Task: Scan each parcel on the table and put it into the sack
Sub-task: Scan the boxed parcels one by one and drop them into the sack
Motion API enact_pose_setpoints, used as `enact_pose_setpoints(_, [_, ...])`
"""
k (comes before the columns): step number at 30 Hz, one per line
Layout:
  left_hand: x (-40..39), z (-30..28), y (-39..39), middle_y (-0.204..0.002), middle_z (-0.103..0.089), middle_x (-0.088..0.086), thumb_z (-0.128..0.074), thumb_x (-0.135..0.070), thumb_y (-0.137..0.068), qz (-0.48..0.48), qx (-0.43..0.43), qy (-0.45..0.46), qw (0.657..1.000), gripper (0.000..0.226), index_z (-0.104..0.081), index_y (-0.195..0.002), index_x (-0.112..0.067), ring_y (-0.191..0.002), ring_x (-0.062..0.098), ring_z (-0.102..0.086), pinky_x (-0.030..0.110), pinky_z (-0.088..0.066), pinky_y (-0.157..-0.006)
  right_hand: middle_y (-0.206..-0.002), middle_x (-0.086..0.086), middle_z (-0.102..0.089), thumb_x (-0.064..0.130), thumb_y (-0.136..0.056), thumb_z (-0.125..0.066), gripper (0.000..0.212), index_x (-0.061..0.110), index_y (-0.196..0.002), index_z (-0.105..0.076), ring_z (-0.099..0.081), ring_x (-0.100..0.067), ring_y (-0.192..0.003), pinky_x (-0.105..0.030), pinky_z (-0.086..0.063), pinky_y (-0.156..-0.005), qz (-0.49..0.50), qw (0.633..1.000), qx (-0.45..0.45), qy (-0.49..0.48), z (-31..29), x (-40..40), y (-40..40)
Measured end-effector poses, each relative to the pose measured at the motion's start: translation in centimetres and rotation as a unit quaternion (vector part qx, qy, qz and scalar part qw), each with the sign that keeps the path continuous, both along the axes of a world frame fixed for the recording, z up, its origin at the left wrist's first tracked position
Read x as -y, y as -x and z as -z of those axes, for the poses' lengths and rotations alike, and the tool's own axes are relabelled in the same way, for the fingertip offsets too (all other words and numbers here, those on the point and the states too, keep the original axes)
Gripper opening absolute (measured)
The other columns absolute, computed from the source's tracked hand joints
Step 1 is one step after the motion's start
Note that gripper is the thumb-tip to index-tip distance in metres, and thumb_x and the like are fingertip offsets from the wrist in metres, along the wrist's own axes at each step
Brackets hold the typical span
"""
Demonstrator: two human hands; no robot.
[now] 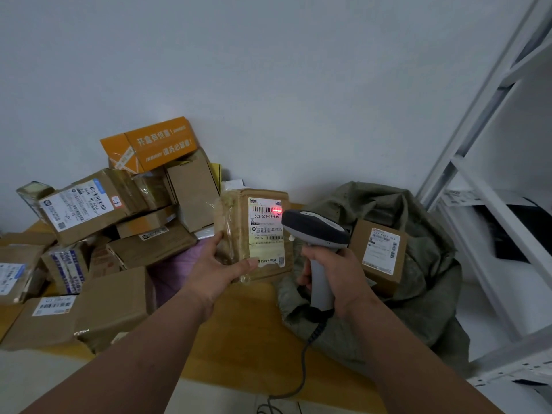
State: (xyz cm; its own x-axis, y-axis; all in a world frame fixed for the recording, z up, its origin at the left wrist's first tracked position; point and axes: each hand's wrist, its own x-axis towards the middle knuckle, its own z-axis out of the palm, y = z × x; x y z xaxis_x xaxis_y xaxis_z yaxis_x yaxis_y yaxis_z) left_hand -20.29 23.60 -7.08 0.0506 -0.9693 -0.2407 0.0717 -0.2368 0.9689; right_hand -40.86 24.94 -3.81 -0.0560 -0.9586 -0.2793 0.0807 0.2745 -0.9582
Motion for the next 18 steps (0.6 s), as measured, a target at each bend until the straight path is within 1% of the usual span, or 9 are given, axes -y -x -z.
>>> enact_pose_setpoints(2, [-0.10,-0.07,0.41,-0.130,-0.053,-0.002,-0.081,-0.009,-0.073,-0.005,0.003,0.004,1.000,0.100,-0.025,-0.153,-0.028,-0.093,0.002,-0.054,0.027,-0.045,-0.085,-0.061,-0.007,-0.060,0.012,-0.092,-0.064,0.017,0.003,-0.077,-0.064,-0.062,-0.021,-0.056,-0.027,-0.050,-0.054,0.001,1.000,0.000,0.002,-0.02,-0.09,0.37])
enact_pose_setpoints(5, [-0.24,-0.15,0.87,-0.130,-0.052,-0.002,-0.080,-0.008,-0.074,-0.007,0.006,0.009,1.000,0.099,-0.025,-0.153,-0.027,-0.090,-0.003,-0.052,0.021,-0.044,-0.078,-0.060,-0.008,-0.060,0.010,-0.092,-0.064,0.018,0.003,-0.075,-0.063,-0.061,-0.021,-0.054,-0.025,-0.051,-0.051,0.000,1.000,0.005,0.002,-0.05,-0.23,0.84])
enact_pose_setpoints(6, [-0.27,-0.14,0.96,-0.133,-0.052,-0.001,-0.080,-0.007,-0.074,-0.007,0.008,0.010,1.000,0.099,-0.025,-0.153,-0.027,-0.089,-0.003,-0.052,0.020,-0.044,-0.076,-0.060,-0.008,-0.060,0.010,-0.092,-0.063,0.018,0.003,-0.075,-0.063,-0.060,-0.020,-0.053,-0.025,-0.051,-0.050,0.000,1.000,0.007,0.002,-0.05,-0.25,0.95])
enact_pose_setpoints(9, [-0.34,-0.18,1.05,-0.140,-0.049,0.002,-0.079,-0.007,-0.075,-0.009,0.014,0.015,1.000,0.098,-0.024,-0.153,-0.026,-0.087,-0.003,-0.052,0.021,-0.044,-0.077,-0.060,-0.009,-0.060,0.010,-0.091,-0.064,0.019,0.003,-0.074,-0.063,-0.061,-0.021,-0.053,-0.027,-0.050,-0.052,0.003,1.000,0.004,0.001,-0.07,-0.22,1.08])
enact_pose_setpoints(11, [-0.25,-0.21,1.03,-0.141,-0.049,0.002,-0.079,-0.006,-0.075,-0.006,0.017,0.016,1.000,0.097,-0.024,-0.153,-0.026,-0.087,-0.002,-0.053,0.021,-0.045,-0.078,-0.060,-0.009,-0.060,0.011,-0.091,-0.064,0.019,0.003,-0.074,-0.063,-0.061,-0.021,-0.054,-0.028,-0.050,-0.055,0.008,1.000,0.003,-0.001,-0.09,-0.21,1.07])
enact_pose_setpoints(15, [0.06,-0.16,0.81,-0.136,-0.050,-0.001,-0.079,-0.007,-0.075,0.008,0.026,0.018,0.999,0.097,-0.025,-0.153,-0.027,-0.087,-0.004,-0.051,0.016,-0.045,-0.072,-0.062,-0.008,-0.061,0.013,-0.091,-0.066,0.015,0.003,-0.080,-0.065,-0.062,-0.020,-0.055,-0.028,-0.052,-0.055,0.018,1.000,0.008,0.000,-0.18,-0.29,0.97])
enact_pose_setpoints(16, [0.15,-0.17,0.68,-0.135,-0.049,-0.002,-0.080,-0.008,-0.075,0.013,0.028,0.019,0.999,0.097,-0.025,-0.153,-0.028,-0.088,-0.004,-0.050,0.016,-0.044,-0.075,-0.063,-0.008,-0.062,0.013,-0.091,-0.066,0.013,0.003,-0.083,-0.065,-0.063,-0.020,-0.056,-0.028,-0.052,-0.055,0.020,1.000,0.008,0.000,-0.19,-0.30,0.88])
enact_pose_setpoints(18, [0.39,-0.24,0.36,-0.141,-0.046,0.001,-0.080,-0.011,-0.075,0.025,0.038,0.019,0.999,0.098,-0.025,-0.153,-0.029,-0.096,0.004,-0.049,0.021,-0.040,-0.085,-0.064,-0.006,-0.063,0.014,-0.091,-0.067,0.011,0.005,-0.086,-0.066,-0.064,-0.018,-0.056,-0.027,-0.052,-0.054,0.029,1.000,0.010,0.000,-0.25,-0.33,0.65])
